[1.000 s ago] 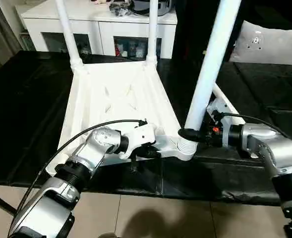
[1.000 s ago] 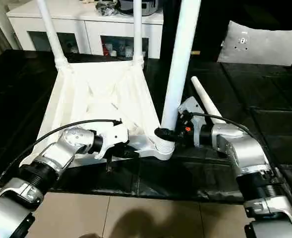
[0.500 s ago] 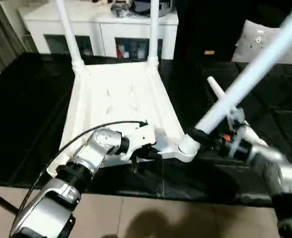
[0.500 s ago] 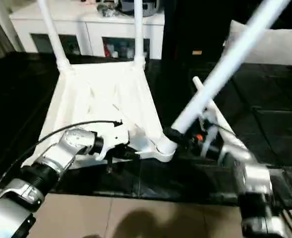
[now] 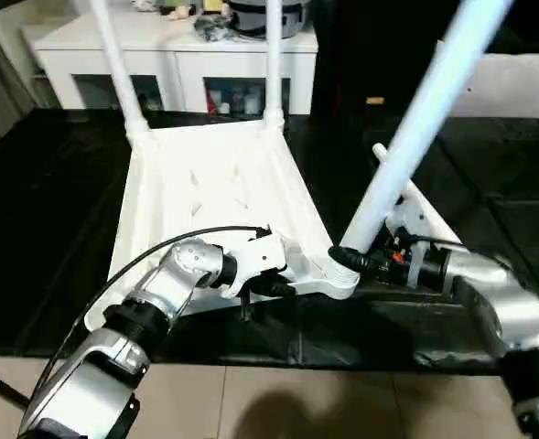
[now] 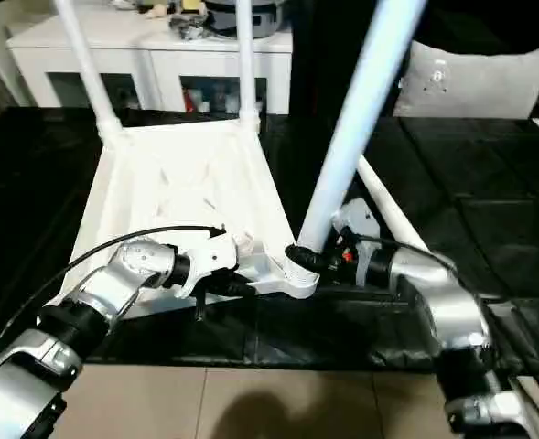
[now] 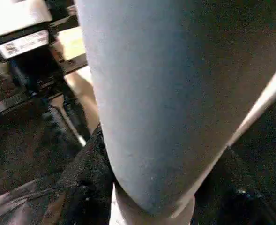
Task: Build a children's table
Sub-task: Insert table leg to table base
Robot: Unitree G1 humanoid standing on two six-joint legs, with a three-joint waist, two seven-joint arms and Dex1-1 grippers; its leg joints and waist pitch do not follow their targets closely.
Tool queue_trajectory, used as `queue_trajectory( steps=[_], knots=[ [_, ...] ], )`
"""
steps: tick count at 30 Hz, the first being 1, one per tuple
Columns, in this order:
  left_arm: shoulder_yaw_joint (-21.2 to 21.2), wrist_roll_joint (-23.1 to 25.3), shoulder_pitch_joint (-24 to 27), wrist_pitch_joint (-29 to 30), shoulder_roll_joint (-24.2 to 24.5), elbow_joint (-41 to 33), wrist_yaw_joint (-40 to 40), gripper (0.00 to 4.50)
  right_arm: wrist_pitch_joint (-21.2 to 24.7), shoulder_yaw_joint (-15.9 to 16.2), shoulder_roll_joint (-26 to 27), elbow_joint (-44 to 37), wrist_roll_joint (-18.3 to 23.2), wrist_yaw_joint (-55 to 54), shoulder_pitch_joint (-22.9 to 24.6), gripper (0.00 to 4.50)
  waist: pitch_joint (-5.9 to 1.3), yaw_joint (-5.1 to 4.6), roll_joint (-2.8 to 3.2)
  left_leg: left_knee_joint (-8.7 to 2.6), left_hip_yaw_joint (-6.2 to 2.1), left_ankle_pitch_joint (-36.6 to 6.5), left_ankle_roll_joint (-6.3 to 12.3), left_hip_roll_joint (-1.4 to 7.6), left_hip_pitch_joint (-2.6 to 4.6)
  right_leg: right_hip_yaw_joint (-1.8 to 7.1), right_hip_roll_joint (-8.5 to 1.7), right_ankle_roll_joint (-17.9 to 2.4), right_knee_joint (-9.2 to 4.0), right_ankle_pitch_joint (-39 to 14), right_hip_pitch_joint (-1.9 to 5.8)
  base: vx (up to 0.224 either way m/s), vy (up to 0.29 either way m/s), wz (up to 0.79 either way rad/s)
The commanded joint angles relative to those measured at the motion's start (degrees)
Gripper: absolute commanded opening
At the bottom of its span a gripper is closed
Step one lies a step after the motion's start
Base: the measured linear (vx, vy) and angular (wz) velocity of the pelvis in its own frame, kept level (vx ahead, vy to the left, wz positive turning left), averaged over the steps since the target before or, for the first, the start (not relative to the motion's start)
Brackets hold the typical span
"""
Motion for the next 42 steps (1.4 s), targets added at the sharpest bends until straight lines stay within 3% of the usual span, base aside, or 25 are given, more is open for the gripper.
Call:
queue_trajectory(
  steps=[1,5,11,16,22,26,38,40,41,42],
  knots=[
    [-0.57,2.72,-2.04,-1.38,2.32,0.68,-1.48,0.00,3.69,2.95,-1.15,4.59,-3.64,1.65,2.47,1.88,-2.62,-0.49,-0.17,-5.15,-1.44,-25.86,1.40,3.02,0.11,2.90,-4.67,-4.82,-4.38,-30.03,0.99,0.000,0.000,0.00],
    [-0.36,3.10,-3.60,-2.34,2.72,2.61,-2.09,0.00,4.08,4.02,-0.81,4.93,-3.19,3.01,1.90,1.88,-2.99,0.08,-0.16,-5.15,-1.06,-19.36,2.72,3.14,-0.61,3.54,-4.53,-7.58,-3.35,-23.85,1.40,0.000,0.000,0.00],
    [-0.25,3.33,-5.71,-3.75,3.45,5.68,-2.70,0.00,5.24,6.18,-0.14,3.45,-3.22,4.33,1.71,1.88,-3.02,0.48,-0.25,-5.12,-0.87,-16.20,3.06,3.27,-0.72,3.74,-4.51,-8.20,-3.07,-23.96,1.63,0.000,0.000,0.00],
    [-0.09,3.28,-5.11,-3.54,3.59,5.29,-2.95,0.00,5.60,6.57,0.14,2.64,-3.54,4.54,2.10,1.88,-2.93,0.31,-0.24,-5.34,-0.91,-18.17,2.40,3.45,-0.47,3.80,-4.52,-8.24,-3.08,-25.13,1.43,0.000,0.000,0.00],
    [0.20,3.41,-4.01,-4.11,3.65,5.37,-3.49,0.00,5.60,7.97,0.33,3.20,-4.34,4.48,1.52,1.88,-2.86,0.34,-0.75,-5.41,-0.78,-17.35,2.57,3.44,-0.57,3.94,-4.60,-7.77,-3.21,-26.10,1.26,0.000,0.000,0.00],
    [0.22,3.39,-3.75,-4.04,3.61,5.27,-3.51,0.00,5.51,9.16,1.11,4.98,-5.66,4.26,0.18,1.88,-2.76,0.23,-0.67,-5.45,-0.78,-18.56,2.15,3.36,-0.44,3.93,-4.63,-7.32,-3.43,-27.82,1.07,0.000,0.000,0.00],
    [0.70,2.99,-2.87,-2.74,3.71,4.37,-3.44,0.00,5.68,8.16,2.09,5.34,-5.75,2.39,0.12,1.88,-2.54,-0.26,-0.78,-5.64,-1.02,-21.69,1.40,3.28,-0.32,3.78,-4.64,-5.48,-4.01,-32.17,0.61,0.000,0.000,0.00],
    [2.13,1.51,-0.20,3.08,3.39,0.32,-1.68,0.00,8.07,6.00,4.28,3.43,-5.59,-4.34,1.91,1.88,-2.38,-0.58,-0.51,-5.90,-1.18,-23.05,0.71,3.42,-0.30,3.81,-4.65,-5.53,-4.04,-32.14,0.55,0.000,0.000,0.00],
    [2.13,1.51,-0.20,3.08,3.39,0.32,-1.68,0.00,8.07,6.00,4.28,3.43,-5.59,-4.34,1.91,1.88,-2.40,-0.71,-0.56,-6.02,-1.23,-23.40,0.39,3.53,-0.25,3.90,-4.66,-5.58,-3.96,-32.06,0.55,0.000,0.000,0.00],
    [3.34,0.21,1.87,8.09,2.83,-3.34,-0.16,0.00,9.96,4.79,5.79,2.76,-6.11,-9.17,2.78,1.88,-2.25,-1.06,-0.06,-6.00,-1.37,-24.97,0.06,3.33,-0.21,3.67,-4.58,-5.31,-4.08,-33.33,0.38,0.000,0.000,0.00]
  ],
)
